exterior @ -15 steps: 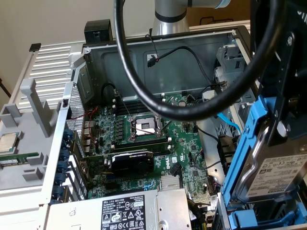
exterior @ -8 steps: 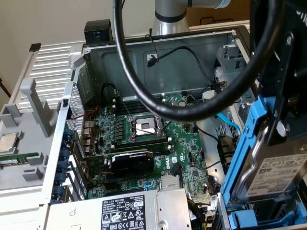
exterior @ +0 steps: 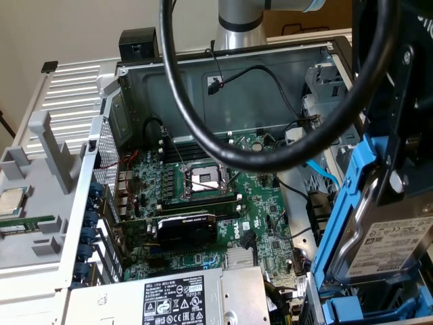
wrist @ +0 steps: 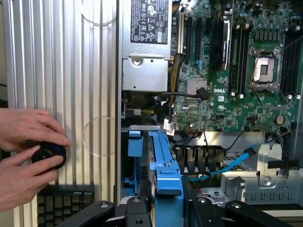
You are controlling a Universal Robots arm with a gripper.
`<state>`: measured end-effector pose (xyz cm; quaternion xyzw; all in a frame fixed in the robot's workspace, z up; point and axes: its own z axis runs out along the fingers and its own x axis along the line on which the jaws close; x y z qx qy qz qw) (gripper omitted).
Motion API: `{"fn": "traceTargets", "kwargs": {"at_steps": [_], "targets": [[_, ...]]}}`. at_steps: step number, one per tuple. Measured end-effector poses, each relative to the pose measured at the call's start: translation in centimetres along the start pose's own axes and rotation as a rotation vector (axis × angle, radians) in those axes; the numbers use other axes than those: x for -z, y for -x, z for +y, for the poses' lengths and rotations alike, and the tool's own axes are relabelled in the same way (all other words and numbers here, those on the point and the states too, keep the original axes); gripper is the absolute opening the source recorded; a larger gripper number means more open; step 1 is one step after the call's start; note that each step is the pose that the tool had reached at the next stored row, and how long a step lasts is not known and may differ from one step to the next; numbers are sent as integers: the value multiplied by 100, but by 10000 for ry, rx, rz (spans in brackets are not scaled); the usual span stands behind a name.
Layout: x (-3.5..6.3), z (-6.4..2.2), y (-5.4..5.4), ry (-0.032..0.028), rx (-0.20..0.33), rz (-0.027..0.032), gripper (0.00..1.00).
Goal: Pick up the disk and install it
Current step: 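Insert the disk into the insertion slot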
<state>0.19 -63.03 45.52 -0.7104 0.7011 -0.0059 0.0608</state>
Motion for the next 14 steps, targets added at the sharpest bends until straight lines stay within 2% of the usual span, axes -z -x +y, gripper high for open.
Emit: {"fn": "traceTargets", "kwargs": {"at_steps": [14], "targets": [[-19,-43,-2,-1,-1,-9,36]]}}
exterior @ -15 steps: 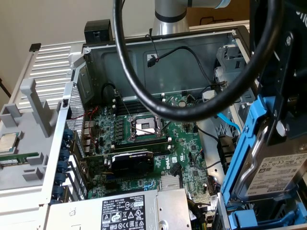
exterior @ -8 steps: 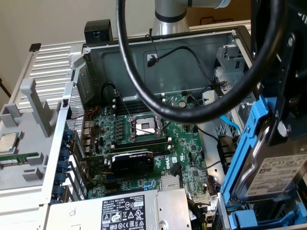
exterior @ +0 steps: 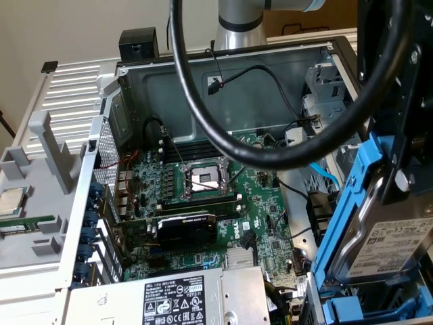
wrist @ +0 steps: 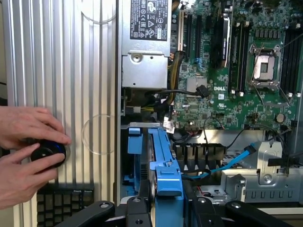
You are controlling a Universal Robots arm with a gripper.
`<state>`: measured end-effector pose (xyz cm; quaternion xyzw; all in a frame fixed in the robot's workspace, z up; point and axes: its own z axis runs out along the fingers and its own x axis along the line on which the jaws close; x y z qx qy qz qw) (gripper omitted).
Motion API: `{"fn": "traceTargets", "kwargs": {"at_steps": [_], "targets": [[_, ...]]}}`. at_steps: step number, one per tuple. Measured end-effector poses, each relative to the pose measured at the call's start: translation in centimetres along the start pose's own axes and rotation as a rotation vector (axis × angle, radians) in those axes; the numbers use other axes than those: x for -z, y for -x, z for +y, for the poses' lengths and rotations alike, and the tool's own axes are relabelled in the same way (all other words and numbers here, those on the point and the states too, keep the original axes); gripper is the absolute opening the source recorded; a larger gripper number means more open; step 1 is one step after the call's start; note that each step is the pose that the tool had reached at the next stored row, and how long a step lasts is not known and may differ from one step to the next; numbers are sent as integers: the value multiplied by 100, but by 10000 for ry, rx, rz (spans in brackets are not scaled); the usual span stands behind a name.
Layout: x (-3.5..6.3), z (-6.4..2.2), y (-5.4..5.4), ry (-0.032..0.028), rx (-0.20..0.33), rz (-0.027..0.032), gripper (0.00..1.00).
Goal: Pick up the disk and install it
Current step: 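Insert the disk into the insertion slot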
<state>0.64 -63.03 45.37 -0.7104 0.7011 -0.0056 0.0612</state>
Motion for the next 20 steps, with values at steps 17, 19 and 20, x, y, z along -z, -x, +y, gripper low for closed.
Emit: {"fn": "traceTargets", "kwargs": {"at_steps": [17,19,20], "targets": [[52,67,5,-593,48,6,36],[55,77,5,-645,52,6,36],[58,78,6,-663,55,7,36]]}}
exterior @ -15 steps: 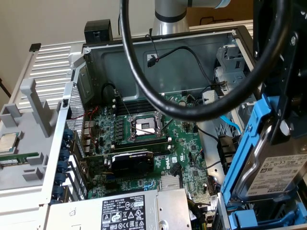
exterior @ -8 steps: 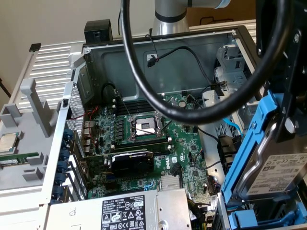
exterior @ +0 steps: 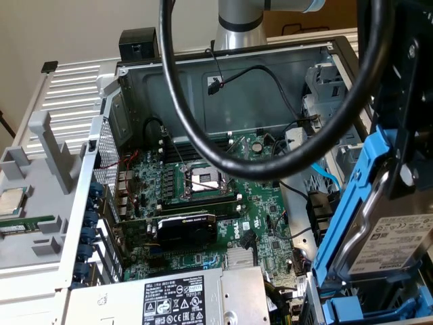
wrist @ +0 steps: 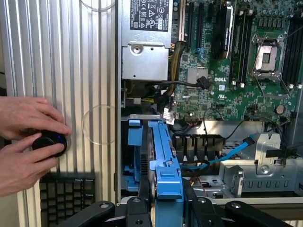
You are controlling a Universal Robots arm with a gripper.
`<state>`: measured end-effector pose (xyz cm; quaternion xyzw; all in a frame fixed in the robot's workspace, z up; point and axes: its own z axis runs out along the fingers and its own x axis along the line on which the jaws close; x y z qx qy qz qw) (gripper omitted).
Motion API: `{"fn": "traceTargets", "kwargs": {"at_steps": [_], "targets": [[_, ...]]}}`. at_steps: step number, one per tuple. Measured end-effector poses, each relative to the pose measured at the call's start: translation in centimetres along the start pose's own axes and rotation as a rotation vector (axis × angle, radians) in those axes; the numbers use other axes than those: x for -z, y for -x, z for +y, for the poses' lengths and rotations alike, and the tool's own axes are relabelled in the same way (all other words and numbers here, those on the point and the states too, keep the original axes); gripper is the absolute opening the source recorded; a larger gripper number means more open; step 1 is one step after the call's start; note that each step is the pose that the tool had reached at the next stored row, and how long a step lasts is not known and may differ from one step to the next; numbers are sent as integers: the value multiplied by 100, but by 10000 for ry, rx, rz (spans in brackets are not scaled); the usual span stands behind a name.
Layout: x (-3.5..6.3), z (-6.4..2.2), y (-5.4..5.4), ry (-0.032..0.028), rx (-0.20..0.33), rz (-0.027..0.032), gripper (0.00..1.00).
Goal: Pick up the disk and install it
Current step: 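Insert the disk into the insertion slot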
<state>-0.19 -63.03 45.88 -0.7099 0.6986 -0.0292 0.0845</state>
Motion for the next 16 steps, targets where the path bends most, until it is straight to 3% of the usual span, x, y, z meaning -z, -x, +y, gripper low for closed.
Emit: {"fn": "traceTargets", "kwargs": {"at_steps": [3,16], "targets": [[4,3,0,-37,2,-1,36],[14,8,1,-59,3,-1,36]]}}
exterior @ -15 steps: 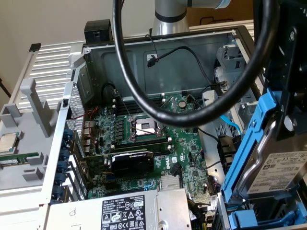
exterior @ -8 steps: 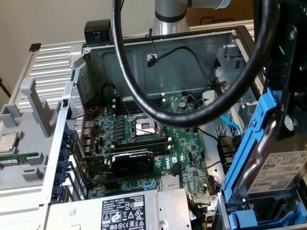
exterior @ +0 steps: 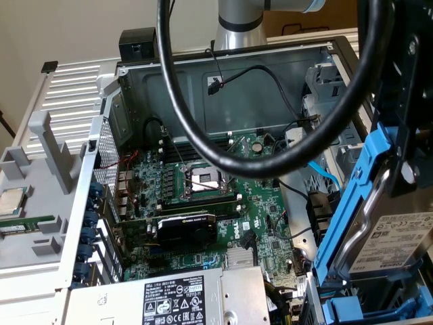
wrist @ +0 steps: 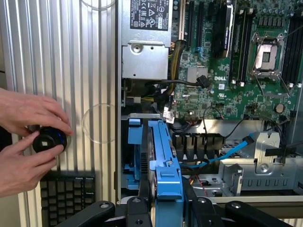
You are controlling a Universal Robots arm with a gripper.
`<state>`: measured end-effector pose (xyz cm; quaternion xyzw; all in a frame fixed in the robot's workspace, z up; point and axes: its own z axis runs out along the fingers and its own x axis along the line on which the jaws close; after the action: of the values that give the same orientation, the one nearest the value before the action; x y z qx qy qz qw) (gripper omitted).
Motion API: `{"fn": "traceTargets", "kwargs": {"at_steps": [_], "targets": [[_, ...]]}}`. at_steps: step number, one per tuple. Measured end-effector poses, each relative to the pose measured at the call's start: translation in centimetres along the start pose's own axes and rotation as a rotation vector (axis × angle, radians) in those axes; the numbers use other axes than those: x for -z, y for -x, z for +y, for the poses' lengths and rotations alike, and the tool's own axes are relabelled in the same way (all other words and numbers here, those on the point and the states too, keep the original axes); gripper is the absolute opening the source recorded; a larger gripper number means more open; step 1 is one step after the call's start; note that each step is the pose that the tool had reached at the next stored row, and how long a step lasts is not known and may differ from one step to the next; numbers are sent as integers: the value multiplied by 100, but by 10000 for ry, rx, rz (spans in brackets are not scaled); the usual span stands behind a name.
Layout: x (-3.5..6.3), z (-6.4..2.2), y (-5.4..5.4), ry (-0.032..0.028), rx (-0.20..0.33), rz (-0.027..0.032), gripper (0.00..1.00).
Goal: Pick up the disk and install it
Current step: 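Insert the disk into the insertion slot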
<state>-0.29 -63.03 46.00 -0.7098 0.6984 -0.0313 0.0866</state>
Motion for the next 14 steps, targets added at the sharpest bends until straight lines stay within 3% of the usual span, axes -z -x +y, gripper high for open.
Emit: {"fn": "traceTargets", "kwargs": {"at_steps": [8,14], "targets": [[8,2,1,-8,1,-3,36],[20,3,2,-119,9,-3,36]]}}
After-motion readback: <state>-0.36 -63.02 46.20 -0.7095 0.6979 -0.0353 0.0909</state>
